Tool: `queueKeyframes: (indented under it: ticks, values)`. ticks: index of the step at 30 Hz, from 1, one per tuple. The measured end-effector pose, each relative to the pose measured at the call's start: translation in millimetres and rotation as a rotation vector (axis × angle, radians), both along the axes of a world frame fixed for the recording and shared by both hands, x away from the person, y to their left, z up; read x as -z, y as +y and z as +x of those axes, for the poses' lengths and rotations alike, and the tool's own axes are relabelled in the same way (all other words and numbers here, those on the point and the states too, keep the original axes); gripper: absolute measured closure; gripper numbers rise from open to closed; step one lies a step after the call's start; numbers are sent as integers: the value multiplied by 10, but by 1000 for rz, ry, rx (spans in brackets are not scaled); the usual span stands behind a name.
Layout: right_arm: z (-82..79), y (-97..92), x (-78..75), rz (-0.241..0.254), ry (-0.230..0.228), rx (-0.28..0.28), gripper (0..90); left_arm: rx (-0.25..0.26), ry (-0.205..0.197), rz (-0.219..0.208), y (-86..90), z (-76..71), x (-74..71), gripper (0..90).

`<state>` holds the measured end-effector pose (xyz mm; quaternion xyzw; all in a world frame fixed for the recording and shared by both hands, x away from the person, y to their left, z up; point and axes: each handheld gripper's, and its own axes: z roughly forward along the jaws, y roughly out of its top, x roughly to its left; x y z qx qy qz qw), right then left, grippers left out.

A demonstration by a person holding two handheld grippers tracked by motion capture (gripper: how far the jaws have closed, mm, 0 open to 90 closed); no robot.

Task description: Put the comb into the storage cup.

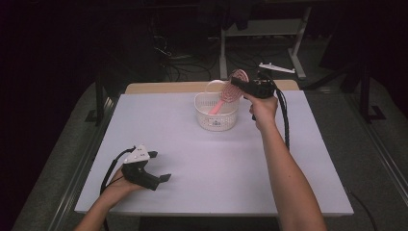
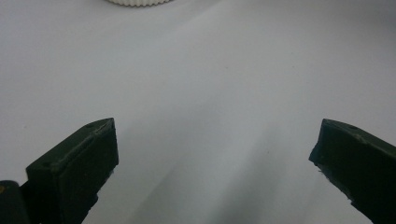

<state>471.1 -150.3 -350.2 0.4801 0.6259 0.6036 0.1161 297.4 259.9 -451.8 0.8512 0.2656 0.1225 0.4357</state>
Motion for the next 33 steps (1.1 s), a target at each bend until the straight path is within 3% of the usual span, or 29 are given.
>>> queueKeyframes:
  ticks: [10, 27, 33]
  values:
    - [49, 24, 128, -13, 31, 2, 631, 1, 1, 1, -6, 0, -2, 0]
    - [113, -25, 207, -11, 72, -13, 619, 6, 4, -1, -17, -2, -3, 0]
    - [125, -65, 223, -46, 82, 4, 601, 9, 5, 2, -30, -3, 1, 0]
